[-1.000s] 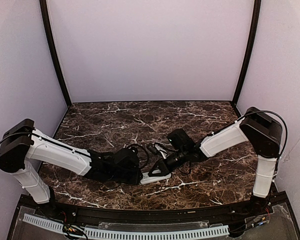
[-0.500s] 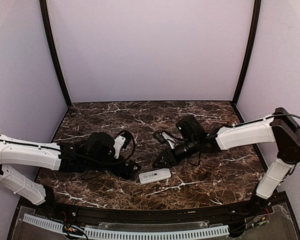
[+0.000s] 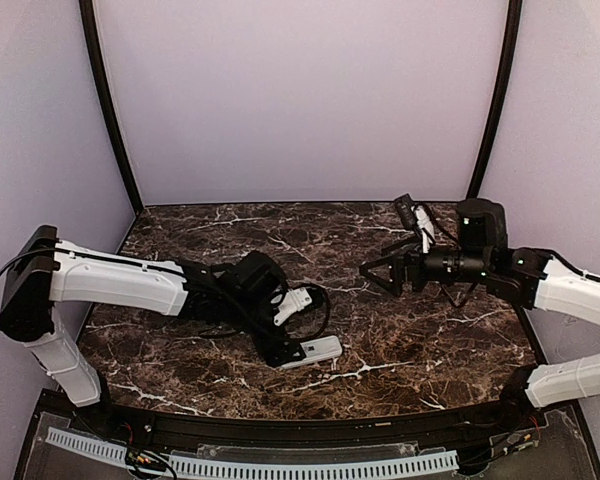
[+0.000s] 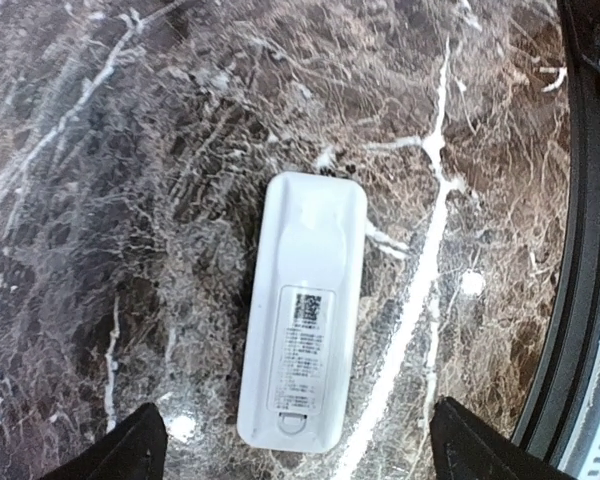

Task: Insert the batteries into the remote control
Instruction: Pick up the remote control from the center of the board.

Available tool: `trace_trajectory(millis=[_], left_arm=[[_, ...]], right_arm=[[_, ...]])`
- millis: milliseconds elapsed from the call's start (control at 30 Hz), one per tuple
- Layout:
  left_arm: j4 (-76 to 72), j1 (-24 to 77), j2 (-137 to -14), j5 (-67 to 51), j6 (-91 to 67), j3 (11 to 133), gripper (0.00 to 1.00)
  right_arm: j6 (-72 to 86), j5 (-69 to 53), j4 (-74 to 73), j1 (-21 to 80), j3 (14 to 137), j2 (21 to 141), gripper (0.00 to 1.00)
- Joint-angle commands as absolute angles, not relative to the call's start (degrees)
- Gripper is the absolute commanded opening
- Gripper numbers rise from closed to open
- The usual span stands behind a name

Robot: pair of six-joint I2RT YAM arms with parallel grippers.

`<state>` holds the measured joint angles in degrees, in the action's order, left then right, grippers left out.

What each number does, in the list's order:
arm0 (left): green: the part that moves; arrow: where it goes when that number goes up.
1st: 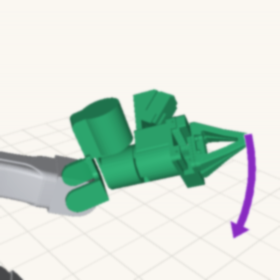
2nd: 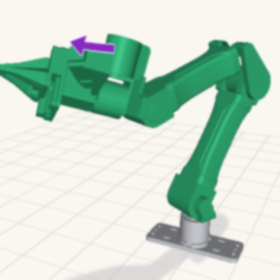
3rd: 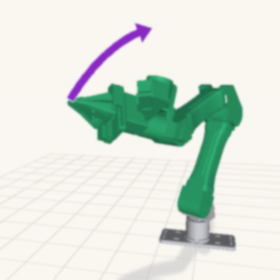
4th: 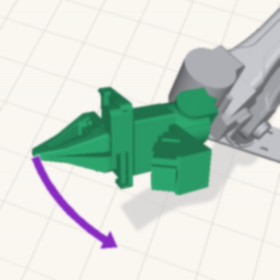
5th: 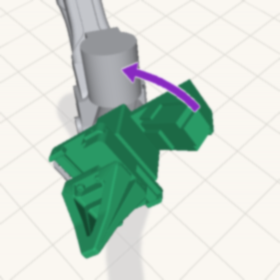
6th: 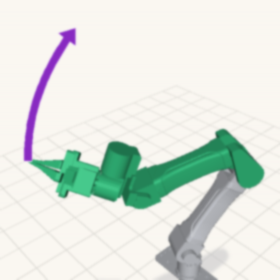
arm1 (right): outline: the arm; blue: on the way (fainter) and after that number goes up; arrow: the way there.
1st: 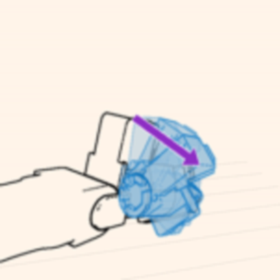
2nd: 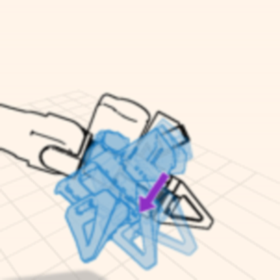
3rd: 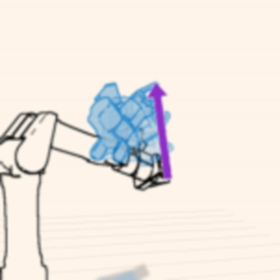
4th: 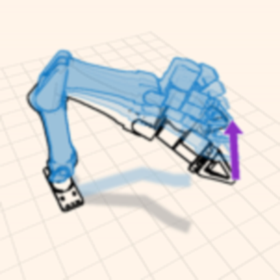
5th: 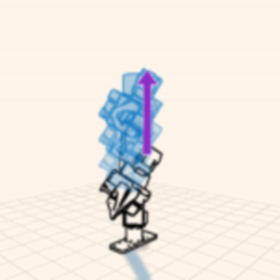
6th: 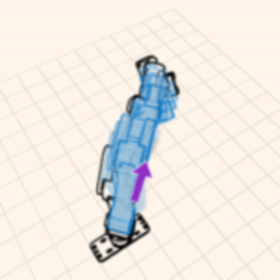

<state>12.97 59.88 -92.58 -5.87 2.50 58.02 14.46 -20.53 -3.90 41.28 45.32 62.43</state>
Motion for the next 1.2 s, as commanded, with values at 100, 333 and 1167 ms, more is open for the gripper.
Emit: trace_trajectory(millis=[100, 333, 1167], left_arm=[[26.2, 60.1, -103.6, -9.3, 12.1, 68.6, 0.82], [29.4, 60.8, -109.1, -7.2, 13.1, 72.9, 0.74], [18.6, 58.3, -98.6, -14.0, 10.0, 67.7, 0.35]], right_arm=[[14.1, -15.6, -3.8, 39.4, 39.2, 54.2, 0.99], [15.2, -19.9, -2.0, 39.4, 36.0, 54.5, 0.99], [10.6, -29.2, 2.3, 38.2, 36.4, 53.6, 0.99]])
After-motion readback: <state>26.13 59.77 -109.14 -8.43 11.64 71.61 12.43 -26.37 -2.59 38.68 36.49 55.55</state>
